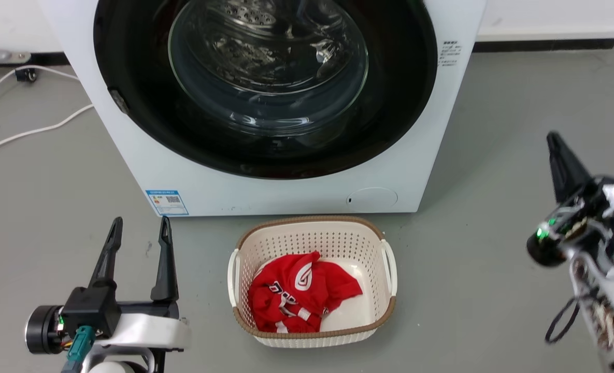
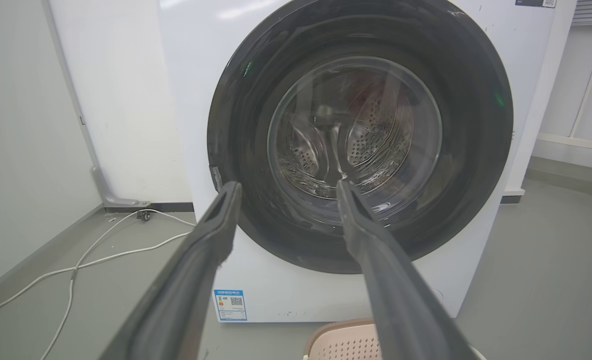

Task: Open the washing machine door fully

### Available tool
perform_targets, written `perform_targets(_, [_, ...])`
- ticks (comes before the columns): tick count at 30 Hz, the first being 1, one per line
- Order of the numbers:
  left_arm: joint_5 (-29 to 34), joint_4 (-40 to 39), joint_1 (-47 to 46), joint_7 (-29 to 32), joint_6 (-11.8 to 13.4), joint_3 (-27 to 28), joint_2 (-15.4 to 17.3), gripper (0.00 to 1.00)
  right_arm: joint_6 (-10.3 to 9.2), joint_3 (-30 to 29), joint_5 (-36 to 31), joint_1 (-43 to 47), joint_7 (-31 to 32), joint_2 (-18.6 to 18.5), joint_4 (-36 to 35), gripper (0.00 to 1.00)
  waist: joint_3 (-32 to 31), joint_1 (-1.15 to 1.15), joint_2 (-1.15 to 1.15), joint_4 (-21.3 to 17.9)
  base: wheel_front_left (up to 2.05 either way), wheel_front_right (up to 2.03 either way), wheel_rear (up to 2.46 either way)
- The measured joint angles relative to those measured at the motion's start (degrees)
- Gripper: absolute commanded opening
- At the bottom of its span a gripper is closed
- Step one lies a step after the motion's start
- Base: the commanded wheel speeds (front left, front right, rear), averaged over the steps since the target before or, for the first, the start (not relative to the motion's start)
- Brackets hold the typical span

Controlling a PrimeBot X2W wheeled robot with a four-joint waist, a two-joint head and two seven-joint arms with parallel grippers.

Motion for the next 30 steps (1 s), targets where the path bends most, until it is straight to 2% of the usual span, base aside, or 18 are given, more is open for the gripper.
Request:
perform_targets(6, [0.0, -0.6, -2.4, 0.0, -0.5, 0.2, 0.0, 1.0, 0.0, 9.1, 1.5, -16.5, 4.6, -5.0, 13.6, 0.0, 3.1, 0.0, 0.0, 1.0, 0.0, 0.0, 0.0])
perform_targets(13, [0.1, -1.5, -5.7, 0.0, -1.0, -0.2, 0.0, 1.0, 0.0, 16.9, 2.0, -36.6, 10.4, -6.9, 25.1, 0.0, 7.9, 0.0, 0.0, 2.4, 0.0, 0.0, 0.0])
perform_targets(18, [0.2, -2.1, -8.1, 0.0, -1.3, -0.5, 0.0, 1.0, 0.0, 24.4, -1.4, -48.1, 15.5, -6.5, 33.9, 0.0, 11.5, 0.01, 0.0, 3.3, 0.0, 0.0, 0.0])
perform_targets(23, [0.0, -2.8, -10.2, 0.0, -1.5, -1.1, 0.0, 1.0, 0.0, 30.8, -5.8, -57.0, 20.3, -4.1, 41.1, 0.0, 14.8, 0.01, 0.0, 4.2, 0.0, 0.0, 0.0])
perform_targets(30, [-0.6, -3.5, -12.8, 0.0, -1.5, -1.7, 0.0, 1.0, 0.01, 34.3, -8.6, -63.9, 19.8, -2.3, 44.2, 0.0, 19.2, 0.01, 0.0, 5.2, 0.0, 0.0, 0.0])
